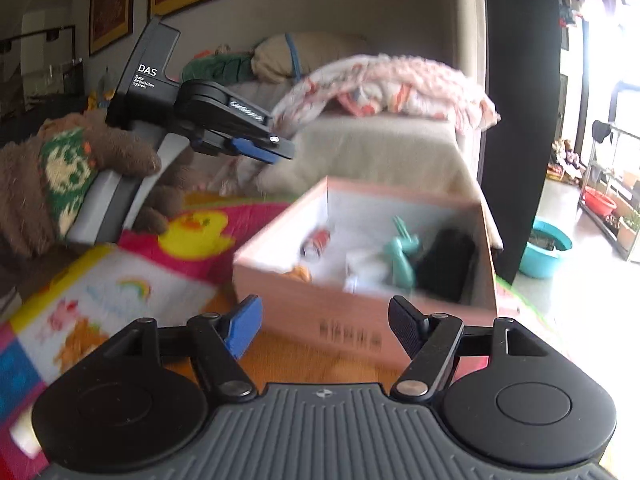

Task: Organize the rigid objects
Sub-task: 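Carry the bear and lipstick over the pink box and open both tools, then grasp the black remote with the left tool while the right tool approaches the red lighter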

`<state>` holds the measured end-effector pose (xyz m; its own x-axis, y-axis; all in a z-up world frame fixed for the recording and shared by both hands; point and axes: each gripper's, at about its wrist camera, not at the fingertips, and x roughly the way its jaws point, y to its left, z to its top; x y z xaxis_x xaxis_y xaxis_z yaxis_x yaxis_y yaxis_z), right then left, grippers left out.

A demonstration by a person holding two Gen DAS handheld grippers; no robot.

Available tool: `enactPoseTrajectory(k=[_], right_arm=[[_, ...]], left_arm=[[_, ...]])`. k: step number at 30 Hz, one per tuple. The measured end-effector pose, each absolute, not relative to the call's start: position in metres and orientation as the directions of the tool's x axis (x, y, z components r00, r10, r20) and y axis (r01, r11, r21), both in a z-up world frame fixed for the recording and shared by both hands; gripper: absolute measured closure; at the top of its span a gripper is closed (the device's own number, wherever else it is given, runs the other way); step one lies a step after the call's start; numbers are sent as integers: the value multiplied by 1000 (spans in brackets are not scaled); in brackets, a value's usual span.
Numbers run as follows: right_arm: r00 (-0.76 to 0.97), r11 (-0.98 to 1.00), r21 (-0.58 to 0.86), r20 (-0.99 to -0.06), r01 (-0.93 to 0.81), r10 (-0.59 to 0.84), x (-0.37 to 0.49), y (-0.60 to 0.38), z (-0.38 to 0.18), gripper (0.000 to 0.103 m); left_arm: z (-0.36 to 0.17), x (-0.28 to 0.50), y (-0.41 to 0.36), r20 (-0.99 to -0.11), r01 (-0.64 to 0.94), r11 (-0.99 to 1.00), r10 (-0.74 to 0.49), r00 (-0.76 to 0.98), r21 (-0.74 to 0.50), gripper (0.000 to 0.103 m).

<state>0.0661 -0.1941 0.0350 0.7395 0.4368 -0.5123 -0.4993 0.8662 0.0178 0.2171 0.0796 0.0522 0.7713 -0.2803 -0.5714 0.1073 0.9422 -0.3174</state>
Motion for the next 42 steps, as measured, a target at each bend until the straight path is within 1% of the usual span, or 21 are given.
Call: enactPoseTrajectory(k=[2,4,9,10,15,21,23,25,27,28,30,33,34,35,36,37,40,41,42], right_arm=[[740,873,16,-524,-487,422,61,-195,27,33],[731,877,39,-536,-478,422,56,-196,19,33],[706,879,105,-554,-466,441,54,-199,8,33],[702,878,107,-559,-467,441,55,-198,7,32],[691,878,106,-575,-467,437,56,-195,0,32],[688,871,105,-572,-479,447,54,-194,1,31],[680,866,108,-574,-489,456,52,-191,2,30],[660,854,136,-577,-503,481,52,-187,3,31],[629,837,183,-583,-516,515,53,-180,6,31],[609,828,211,-588,-520,532,56,-176,7,31],[567,812,266,-605,-519,560,63,-164,8,31],[527,812,320,-633,-488,566,79,-145,7,36],[524,818,324,-643,-475,558,83,-140,6,40],[523,825,316,-653,-469,548,87,-135,5,46],[522,830,300,-664,-470,535,89,-129,4,49],[516,832,280,-677,-479,525,90,-125,2,57],[536,836,189,-690,-515,486,82,-116,-1,68],[542,834,164,-691,-526,478,78,-115,-1,77],[545,836,147,-696,-529,467,76,-116,-2,79]], left_arm=[[34,221,80,-609,107,939,-295,736,-326,76],[21,225,73,-630,122,945,-294,718,-303,76],[5,237,55,-655,178,963,-269,706,-204,77],[4,238,55,-651,192,959,-282,705,-207,80],[2,227,60,-665,251,946,-321,674,-203,80],[3,180,60,-665,335,903,-425,615,-268,80],[2,161,58,-660,335,897,-439,609,-288,81],[1,143,60,-654,320,888,-460,601,-330,81],[1,130,66,-639,298,868,-495,589,-398,80],[2,123,71,-621,286,855,-513,592,-433,80],[9,106,82,-585,259,849,-509,631,-460,80],[23,76,97,-553,224,884,-437,709,-411,80],[26,65,100,-550,215,898,-409,728,-384,80],[29,54,103,-550,209,908,-391,738,-364,80],[30,43,106,-553,208,913,-381,741,-350,80],[30,32,109,-560,208,916,-377,737,-343,80],[27,4,115,-592,190,925,-359,722,-330,80],[26,-5,119,-604,181,929,-350,716,-324,80],[24,-9,120,-618,171,934,-338,710,-314,80]])
